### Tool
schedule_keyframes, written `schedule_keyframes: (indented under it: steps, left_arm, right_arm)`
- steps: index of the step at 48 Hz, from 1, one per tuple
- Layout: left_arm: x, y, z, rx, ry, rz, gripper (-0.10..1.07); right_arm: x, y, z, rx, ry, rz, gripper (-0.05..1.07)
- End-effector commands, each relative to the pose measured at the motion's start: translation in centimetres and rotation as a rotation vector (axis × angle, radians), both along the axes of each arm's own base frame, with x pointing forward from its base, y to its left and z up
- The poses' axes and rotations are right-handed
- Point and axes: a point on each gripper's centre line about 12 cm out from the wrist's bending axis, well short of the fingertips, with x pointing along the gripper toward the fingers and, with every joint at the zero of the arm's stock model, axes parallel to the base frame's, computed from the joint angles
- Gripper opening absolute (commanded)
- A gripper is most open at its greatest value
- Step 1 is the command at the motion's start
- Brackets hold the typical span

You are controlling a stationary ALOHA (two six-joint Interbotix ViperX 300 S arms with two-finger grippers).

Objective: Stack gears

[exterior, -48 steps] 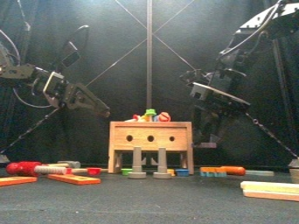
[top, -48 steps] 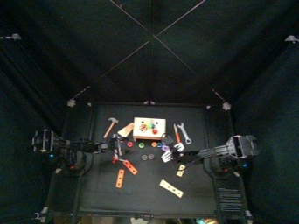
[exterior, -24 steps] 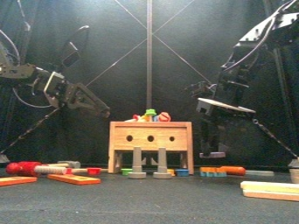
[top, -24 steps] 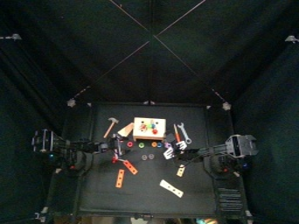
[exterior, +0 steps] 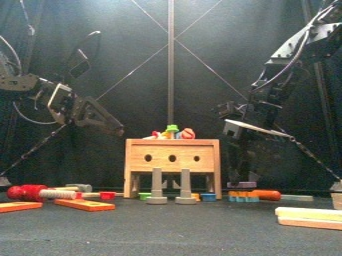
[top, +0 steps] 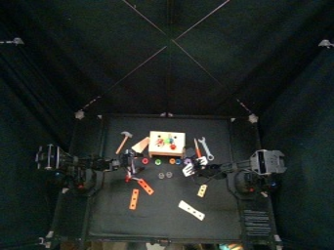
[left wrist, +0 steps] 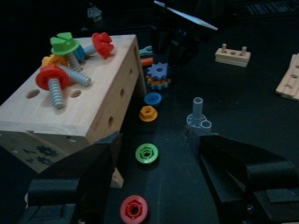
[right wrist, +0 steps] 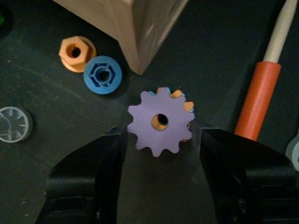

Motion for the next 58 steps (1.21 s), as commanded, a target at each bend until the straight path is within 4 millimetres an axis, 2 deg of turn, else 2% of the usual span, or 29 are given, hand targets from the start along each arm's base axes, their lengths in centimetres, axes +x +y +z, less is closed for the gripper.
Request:
schedule_keyframes:
  steps: [1,33,58]
  left_arm:
    - [0.21,0.15,0.57,0.004,-0.023,0.005,0.95]
    - [0.2,0.2,0.55,0.004,-0.021,0.007,0.95]
    - [0.2,0.2,0.57,0.004,-0.023,0.007,0.95]
  right_arm:
    - [0.16,-0.19,0.49,0.001,-0.019,-0.008,0.72]
    - [-0.1,-0.64,0.27,0.0,-0.013,-0.014,0.76]
    - [0.34,-0.72,0.66,-0.008,-0.026,-0.008,0.99]
